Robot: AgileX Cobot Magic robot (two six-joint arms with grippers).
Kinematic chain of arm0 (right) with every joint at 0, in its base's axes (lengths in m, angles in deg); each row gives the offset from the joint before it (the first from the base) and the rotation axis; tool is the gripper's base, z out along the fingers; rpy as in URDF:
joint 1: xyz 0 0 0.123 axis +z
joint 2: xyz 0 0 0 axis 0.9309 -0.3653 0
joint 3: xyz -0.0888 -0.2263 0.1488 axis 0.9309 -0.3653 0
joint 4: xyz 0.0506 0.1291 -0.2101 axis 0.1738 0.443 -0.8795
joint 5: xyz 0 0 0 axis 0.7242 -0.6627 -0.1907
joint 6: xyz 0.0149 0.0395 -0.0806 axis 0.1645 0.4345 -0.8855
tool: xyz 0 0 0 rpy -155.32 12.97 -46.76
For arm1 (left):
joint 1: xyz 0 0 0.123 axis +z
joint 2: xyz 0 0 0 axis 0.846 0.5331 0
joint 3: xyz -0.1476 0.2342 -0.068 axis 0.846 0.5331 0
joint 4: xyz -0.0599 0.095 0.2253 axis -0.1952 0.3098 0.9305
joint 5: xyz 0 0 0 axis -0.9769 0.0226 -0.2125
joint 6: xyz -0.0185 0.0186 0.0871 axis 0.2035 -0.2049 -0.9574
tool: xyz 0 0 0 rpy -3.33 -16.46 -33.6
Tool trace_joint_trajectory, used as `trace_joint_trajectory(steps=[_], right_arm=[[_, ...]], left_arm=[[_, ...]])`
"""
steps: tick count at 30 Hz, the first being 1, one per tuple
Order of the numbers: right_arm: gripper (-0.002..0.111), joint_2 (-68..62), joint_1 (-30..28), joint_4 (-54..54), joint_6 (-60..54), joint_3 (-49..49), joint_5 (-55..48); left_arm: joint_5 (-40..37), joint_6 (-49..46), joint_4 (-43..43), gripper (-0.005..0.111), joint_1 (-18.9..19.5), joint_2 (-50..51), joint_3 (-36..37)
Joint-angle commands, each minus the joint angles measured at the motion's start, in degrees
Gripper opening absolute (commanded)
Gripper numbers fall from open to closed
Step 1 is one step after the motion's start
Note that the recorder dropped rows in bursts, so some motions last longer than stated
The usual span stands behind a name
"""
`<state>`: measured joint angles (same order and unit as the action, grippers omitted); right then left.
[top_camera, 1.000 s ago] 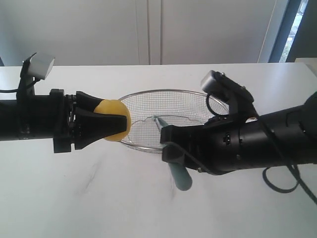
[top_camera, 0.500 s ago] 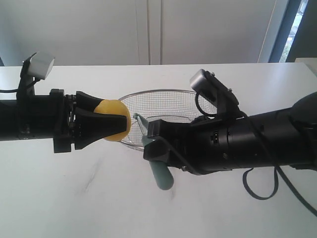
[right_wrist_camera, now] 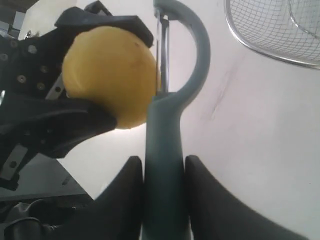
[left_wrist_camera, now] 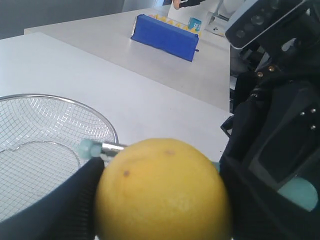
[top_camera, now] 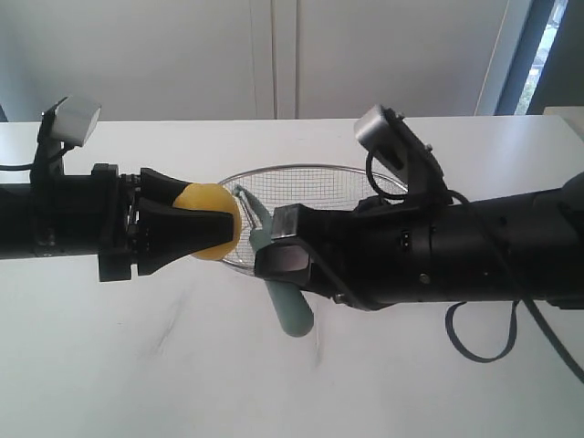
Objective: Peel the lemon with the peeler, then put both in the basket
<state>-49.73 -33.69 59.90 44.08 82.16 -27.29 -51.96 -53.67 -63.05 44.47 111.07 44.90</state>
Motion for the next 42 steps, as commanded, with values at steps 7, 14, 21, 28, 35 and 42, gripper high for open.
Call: trace_joint_trajectory(steps=[7,14,21,28,35,42], right_arm=[[0.0,9.74,-0.01,0.6,-3.97,2.13,-0.53],[0.0,20.54,-0.01,-6.04,-12.78,4.68,2.62],[0.0,24.0,-0.01,-25.03,3.62,4.55,0.58],[0.0,24.0,-0.01,-63.15,34.4,4.55,-0.54],[0.0,24.0,-0.01,-70.52,40.41,4.66,-2.61],[0.0,22.32,-0.01,-70.96,40.41,4.77,-2.61]], left_arm=[[-1.39,-9.28,-1.42,0.0,-0.09,-0.18,-0.09],[-2.29,-9.14,-1.42,0.0,-0.09,-0.18,-0.09],[-5.8,-8.39,-1.42,0.0,-0.09,-0.9,-0.09],[1.48,0.88,7.72,0.0,0.01,-10.25,-3.71],[23.94,28.6,27.59,0.0,0.01,-21.81,-5.26],[23.64,44.61,43.68,0.0,-0.11,-32.21,-5.26]])
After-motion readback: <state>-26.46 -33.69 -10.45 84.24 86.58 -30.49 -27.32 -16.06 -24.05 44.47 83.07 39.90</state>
